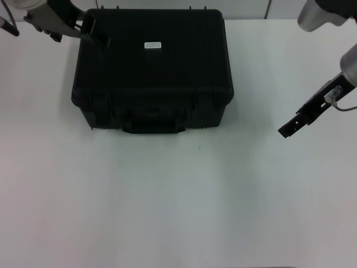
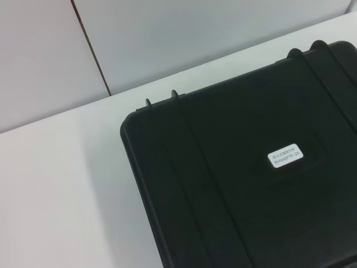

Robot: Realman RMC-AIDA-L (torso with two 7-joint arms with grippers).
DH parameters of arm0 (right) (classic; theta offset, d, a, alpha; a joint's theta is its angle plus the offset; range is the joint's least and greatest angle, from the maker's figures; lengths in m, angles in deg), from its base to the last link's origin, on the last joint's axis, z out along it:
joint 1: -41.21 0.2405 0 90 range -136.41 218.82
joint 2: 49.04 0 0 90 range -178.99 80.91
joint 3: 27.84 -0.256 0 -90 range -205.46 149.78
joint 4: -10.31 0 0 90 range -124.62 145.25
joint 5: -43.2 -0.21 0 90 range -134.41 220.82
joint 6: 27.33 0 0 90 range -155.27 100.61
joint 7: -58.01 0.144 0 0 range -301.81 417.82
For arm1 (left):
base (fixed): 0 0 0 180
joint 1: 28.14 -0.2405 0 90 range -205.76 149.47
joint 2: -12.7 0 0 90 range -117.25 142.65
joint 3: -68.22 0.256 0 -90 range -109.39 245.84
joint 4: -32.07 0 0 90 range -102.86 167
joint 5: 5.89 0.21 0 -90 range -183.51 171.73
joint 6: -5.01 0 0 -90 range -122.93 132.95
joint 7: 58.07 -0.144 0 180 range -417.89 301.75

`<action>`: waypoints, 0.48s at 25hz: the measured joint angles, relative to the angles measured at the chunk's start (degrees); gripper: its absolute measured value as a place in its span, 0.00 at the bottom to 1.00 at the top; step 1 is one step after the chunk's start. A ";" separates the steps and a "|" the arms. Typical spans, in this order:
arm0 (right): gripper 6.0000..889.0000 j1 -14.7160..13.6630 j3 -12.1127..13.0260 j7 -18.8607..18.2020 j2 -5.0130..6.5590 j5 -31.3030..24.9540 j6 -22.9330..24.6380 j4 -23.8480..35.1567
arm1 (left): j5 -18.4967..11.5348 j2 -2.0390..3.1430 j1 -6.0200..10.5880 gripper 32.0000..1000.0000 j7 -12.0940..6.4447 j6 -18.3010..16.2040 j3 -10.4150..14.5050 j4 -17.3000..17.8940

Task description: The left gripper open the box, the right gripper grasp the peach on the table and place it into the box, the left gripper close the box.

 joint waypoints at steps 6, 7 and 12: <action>0.93 0.02 0.00 0.00 0.00 0.00 0.20 -0.04 | -0.11 -0.04 0.16 0.87 -0.16 -0.42 0.28 0.02; 0.93 0.03 0.00 0.00 0.00 0.00 0.21 -0.04 | -0.13 -0.04 0.16 0.87 -0.24 -0.42 0.26 0.03; 0.93 0.05 0.00 0.00 0.00 0.00 0.21 -0.08 | -0.19 -0.07 0.16 0.87 -0.58 -0.42 0.07 0.02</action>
